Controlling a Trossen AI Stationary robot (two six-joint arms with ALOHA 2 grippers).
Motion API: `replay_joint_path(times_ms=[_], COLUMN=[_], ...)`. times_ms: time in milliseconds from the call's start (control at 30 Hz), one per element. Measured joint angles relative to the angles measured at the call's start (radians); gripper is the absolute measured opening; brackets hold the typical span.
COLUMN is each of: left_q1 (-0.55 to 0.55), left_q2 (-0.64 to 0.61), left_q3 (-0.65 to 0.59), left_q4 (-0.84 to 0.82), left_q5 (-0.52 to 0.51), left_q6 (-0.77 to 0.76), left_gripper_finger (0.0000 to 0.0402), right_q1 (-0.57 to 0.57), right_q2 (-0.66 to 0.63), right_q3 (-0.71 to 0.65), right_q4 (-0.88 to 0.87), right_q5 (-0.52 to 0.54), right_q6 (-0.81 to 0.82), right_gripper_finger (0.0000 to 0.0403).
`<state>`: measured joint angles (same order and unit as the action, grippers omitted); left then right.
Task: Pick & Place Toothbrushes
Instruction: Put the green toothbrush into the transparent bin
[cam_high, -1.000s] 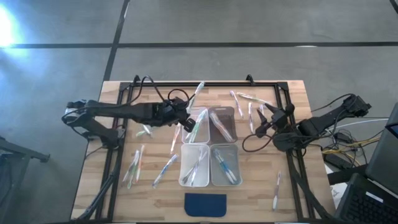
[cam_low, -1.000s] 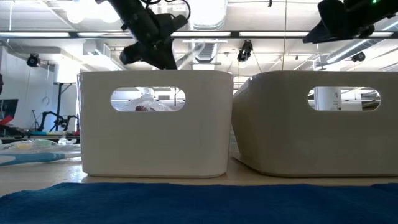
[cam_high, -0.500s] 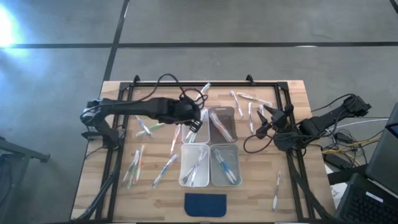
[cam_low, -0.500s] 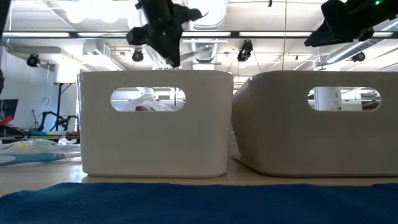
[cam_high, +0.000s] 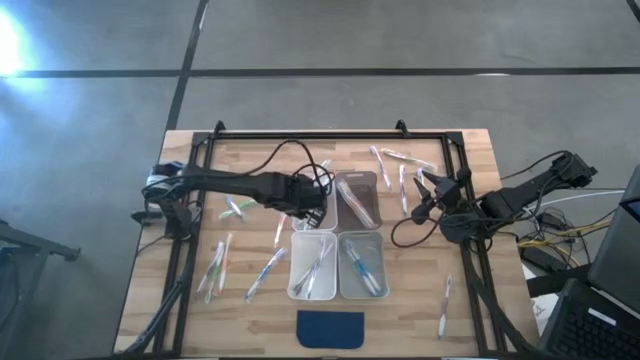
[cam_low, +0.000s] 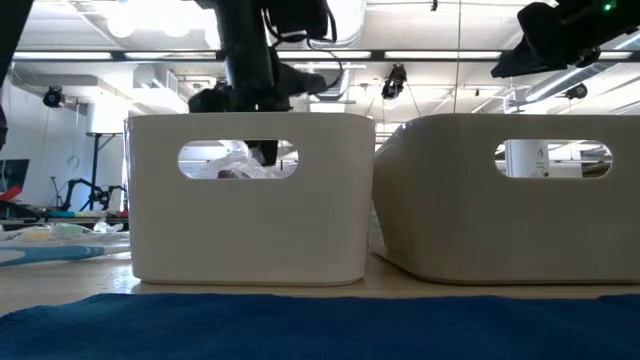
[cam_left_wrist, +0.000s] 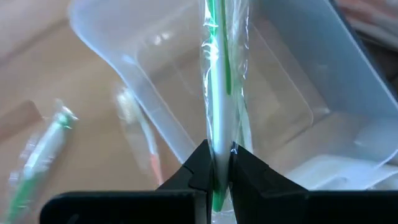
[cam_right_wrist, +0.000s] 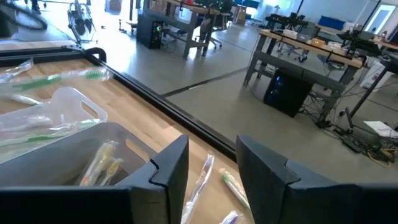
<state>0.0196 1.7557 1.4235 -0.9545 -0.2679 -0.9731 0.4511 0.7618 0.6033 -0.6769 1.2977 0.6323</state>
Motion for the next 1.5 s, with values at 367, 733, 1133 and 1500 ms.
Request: replay_joint_path(times_ms=[367,733,1133,1500], left_q1=[-0.011,-0.010,0.007,0.009], left_q2=[0.004,0.059,0.065,0.065], left_q3=[-0.039,-0.039,-0.039,-0.113], left_q4=[0.078,0.090,0.090,0.173], left_q5=[0.059,0.094,0.095,0.155], left_q6=[-0.048,-0.050,-0.049,-0.039], left_gripper_finger=[0.0032,0.0033,0.0033,0.0033], right_q1=[0.000,0.000,0.000,0.000], right_q2=[0.001,0.001,0.001,0.001], right_q3=[0.000,-0.003,-0.008,-0.009], right_q4=[0.000,0.000,0.000,0.000], right_q5=[0.000,0.000,0.001,0.002], right_q6=[0.000,-0.004,-0.004,-0.005], right_gripper_finger=[0.0089,0.0056,0.0052,0.0088])
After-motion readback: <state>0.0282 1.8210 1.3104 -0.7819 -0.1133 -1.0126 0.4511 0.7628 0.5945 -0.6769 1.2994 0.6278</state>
